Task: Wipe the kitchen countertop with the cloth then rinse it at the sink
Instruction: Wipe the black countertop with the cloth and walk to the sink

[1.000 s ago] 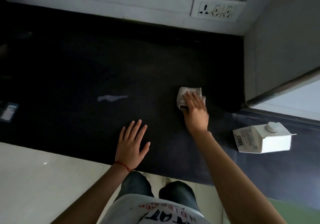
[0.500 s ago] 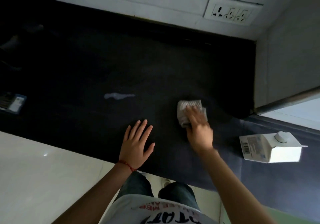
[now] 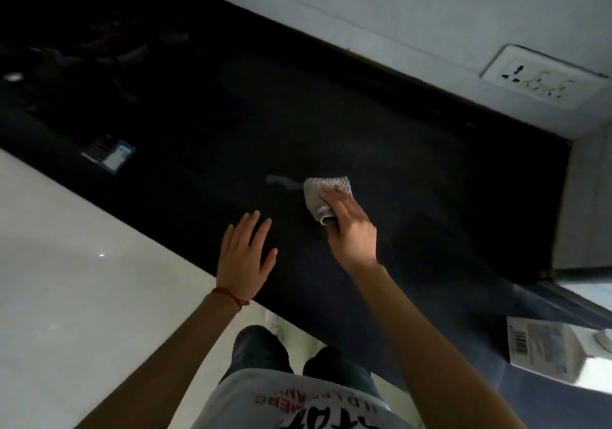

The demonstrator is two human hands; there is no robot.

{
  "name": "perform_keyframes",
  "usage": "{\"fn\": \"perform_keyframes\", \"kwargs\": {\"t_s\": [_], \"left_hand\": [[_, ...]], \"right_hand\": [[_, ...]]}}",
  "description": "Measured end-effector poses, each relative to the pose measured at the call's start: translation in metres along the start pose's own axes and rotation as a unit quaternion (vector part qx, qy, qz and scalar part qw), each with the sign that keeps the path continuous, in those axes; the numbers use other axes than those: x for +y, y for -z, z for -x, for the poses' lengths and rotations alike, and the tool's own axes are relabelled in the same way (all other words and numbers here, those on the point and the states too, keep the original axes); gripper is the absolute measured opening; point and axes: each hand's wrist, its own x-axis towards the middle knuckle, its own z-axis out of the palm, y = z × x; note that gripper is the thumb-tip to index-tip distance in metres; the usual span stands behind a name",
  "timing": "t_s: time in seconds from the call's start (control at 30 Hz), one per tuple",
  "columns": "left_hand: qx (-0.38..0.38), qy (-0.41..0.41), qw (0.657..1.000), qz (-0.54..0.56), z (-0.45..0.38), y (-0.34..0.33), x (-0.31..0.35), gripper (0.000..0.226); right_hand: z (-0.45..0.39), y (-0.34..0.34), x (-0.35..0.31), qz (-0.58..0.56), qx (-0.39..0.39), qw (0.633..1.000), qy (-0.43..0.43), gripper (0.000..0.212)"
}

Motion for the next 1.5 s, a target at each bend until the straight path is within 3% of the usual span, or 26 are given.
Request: {"fn": "perform_keyframes", "kwargs": {"t_s": [0.23,0.37,0.43,0.6,0.8,1.0,1.2,1.27,1.4,1.43,1.5], "left_hand": [[-0.022,0.073,0.997,-0.016,-0.024,0.011,-0.068,0.062],[-0.026,0.069,0.997,-0.019,-0.024,0.004,-0.075,0.061],[-0.019,0.071,0.997,-0.011,-0.025,0.003,-0.076,0.06],[-0.007,0.06,0.998,-0.008,-0.025,0.001,-0.078,0.059],[-0.009,0.064,0.998,-0.013,-0.025,0.0,-0.079,0.059],[0.001,0.052,0.999,-0.006,-0.026,0.0,-0.082,0.057],[0.043,0.064,0.997,0.011,-0.026,0.004,-0.12,0.054],[0.04,0.086,0.995,0.013,-0.029,0.007,-0.135,0.055],[0.024,0.091,0.996,0.002,-0.033,0.009,-0.14,0.056],[0.021,0.094,0.995,0.006,-0.033,0.009,-0.139,0.057],[0.02,0.097,0.995,0.013,-0.032,0.009,-0.14,0.057]], "right_hand": [[-0.034,-0.04,-0.013,0.03,-0.052,0.997,-0.038,0.049],[0.009,-0.046,-0.011,0.064,-0.047,0.996,0.041,0.044],[-0.011,-0.042,-0.009,0.08,-0.052,0.993,0.065,0.044],[-0.082,-0.05,-0.026,0.075,-0.06,0.991,-0.094,0.047],[-0.022,-0.063,-0.032,0.07,-0.08,0.991,0.079,0.048],[-0.109,-0.068,-0.047,0.079,-0.097,0.988,-0.094,0.049],[-0.031,-0.081,-0.052,0.049,-0.107,0.987,0.112,0.045],[-0.063,-0.08,-0.055,0.054,-0.103,0.988,0.1,0.047],[-0.132,-0.095,-0.072,0.07,-0.103,0.991,-0.058,0.049],[-0.131,-0.098,-0.08,0.061,-0.112,0.99,-0.066,0.049],[-0.098,-0.106,-0.085,0.047,-0.126,0.991,0.016,0.048]]}}
